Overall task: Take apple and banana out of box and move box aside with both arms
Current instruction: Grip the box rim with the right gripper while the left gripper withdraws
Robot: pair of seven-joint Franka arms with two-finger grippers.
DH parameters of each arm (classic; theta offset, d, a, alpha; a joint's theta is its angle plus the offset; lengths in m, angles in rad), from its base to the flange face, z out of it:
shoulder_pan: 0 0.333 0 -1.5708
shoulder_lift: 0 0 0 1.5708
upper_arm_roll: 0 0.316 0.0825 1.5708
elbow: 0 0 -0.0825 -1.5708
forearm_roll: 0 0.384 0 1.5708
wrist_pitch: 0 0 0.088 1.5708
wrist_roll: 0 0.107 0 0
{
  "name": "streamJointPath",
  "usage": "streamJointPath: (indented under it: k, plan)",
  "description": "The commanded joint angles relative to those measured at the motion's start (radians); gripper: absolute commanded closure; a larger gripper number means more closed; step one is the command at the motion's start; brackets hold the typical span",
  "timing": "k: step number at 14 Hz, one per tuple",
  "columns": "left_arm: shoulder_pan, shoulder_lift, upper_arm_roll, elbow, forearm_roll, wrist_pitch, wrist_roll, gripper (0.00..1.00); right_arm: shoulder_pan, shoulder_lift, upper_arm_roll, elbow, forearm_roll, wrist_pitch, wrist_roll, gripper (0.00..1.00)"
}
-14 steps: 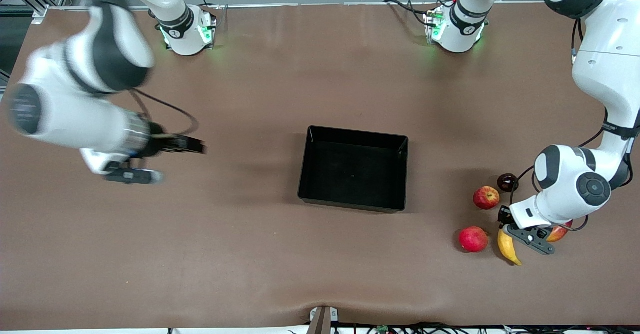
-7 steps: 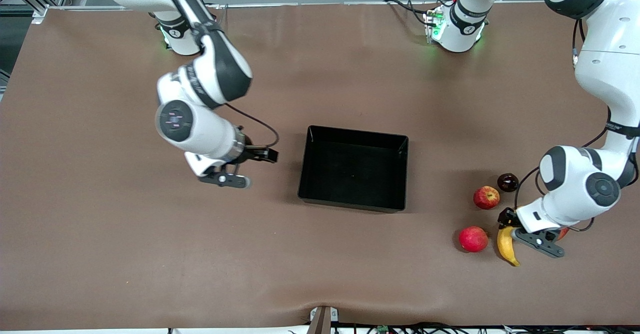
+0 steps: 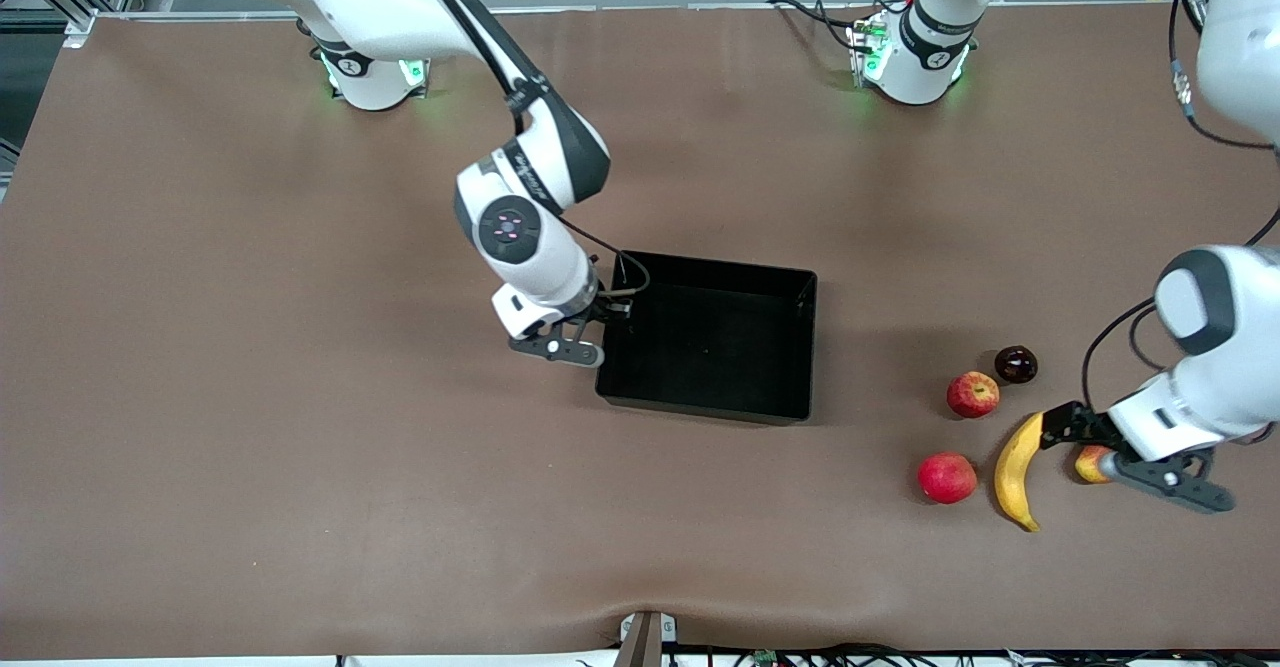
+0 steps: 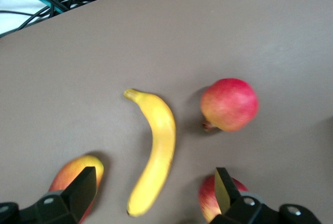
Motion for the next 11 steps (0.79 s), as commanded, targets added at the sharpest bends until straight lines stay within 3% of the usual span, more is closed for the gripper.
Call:
streamJointPath:
  k: [1,3,5,7,11]
  plan:
    - [0.0,-0.116,0.003,-0.037,-0.038,-0.1,-0.081,0.0,0.03,0.033,-0.011,0.027,-0.052,0.005,0.062,0.14]
    - [-0.004,-0.179,0.0,-0.039,-0.038,-0.169,-0.157,0.0,0.059,0.063,-0.011,0.032,-0.052,0.068,0.133,0.4]
    - [-0.004,-0.235,-0.015,-0.039,-0.037,-0.235,-0.277,0.0,0.067,0.072,-0.011,0.033,-0.052,0.076,0.161,0.58]
    - [-0.015,-0.283,-0.034,-0.039,-0.023,-0.304,-0.399,0.0,0.067,0.072,-0.011,0.036,-0.052,0.076,0.161,0.99]
    - [-0.015,-0.352,-0.08,-0.036,0.052,-0.358,-0.473,0.0,0.055,0.066,-0.01,0.059,-0.043,0.063,0.155,1.0]
